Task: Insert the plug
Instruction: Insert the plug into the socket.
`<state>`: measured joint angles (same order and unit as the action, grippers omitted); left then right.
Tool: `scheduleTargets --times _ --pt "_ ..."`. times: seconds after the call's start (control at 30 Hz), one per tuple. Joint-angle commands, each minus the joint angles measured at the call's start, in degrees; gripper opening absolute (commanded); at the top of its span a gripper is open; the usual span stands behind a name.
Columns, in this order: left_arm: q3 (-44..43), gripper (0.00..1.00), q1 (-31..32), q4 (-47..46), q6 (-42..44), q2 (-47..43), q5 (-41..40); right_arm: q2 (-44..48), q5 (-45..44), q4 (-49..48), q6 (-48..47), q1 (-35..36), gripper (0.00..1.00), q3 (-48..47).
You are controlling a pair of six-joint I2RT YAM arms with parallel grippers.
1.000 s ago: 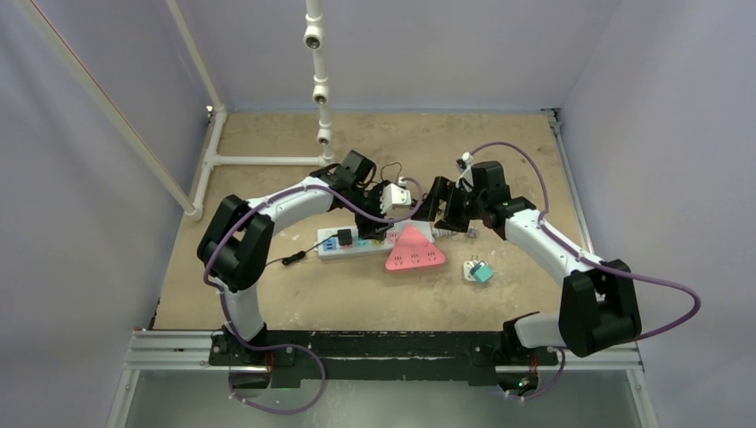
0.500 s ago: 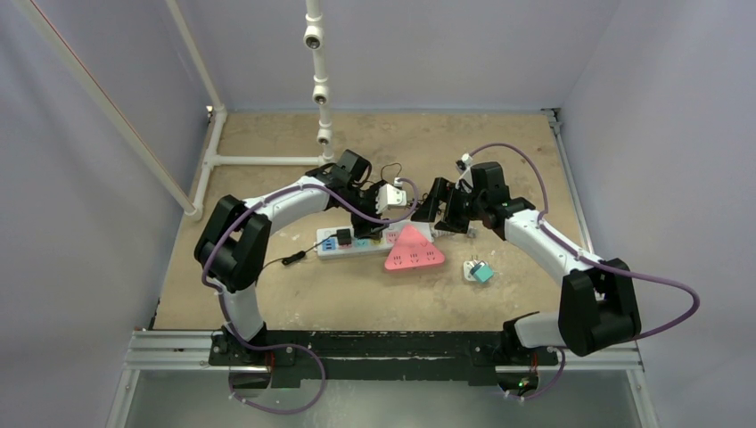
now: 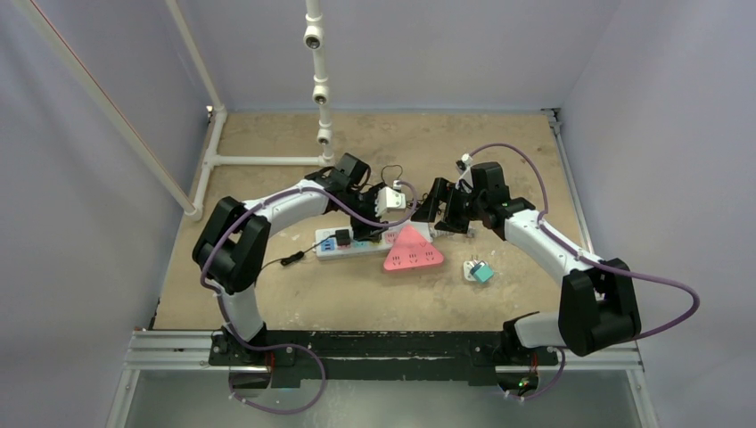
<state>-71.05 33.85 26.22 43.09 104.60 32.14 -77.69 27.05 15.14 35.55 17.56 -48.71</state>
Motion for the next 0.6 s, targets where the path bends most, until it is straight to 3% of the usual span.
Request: scheduleTargets --times 0.0,0.3,0.57 --pt "3.3 0.00 0.4 1.4 1.1 -1.3 -3.4 -0.4 1.2 -1.6 -0.1 -0.3 0.87 0.3" --pt "5.2 0.00 2.5 0.1 2.4 -0.5 -9.7 -0.8 1.2 -1.7 -0.2 -0.3 0.87 -0.1" --pt "8.4 0.00 2.5 -0.1 3.2 -1.1 -9.9 -0.9 0.9 -1.2 -0.4 -0.3 0.87 -0.5"
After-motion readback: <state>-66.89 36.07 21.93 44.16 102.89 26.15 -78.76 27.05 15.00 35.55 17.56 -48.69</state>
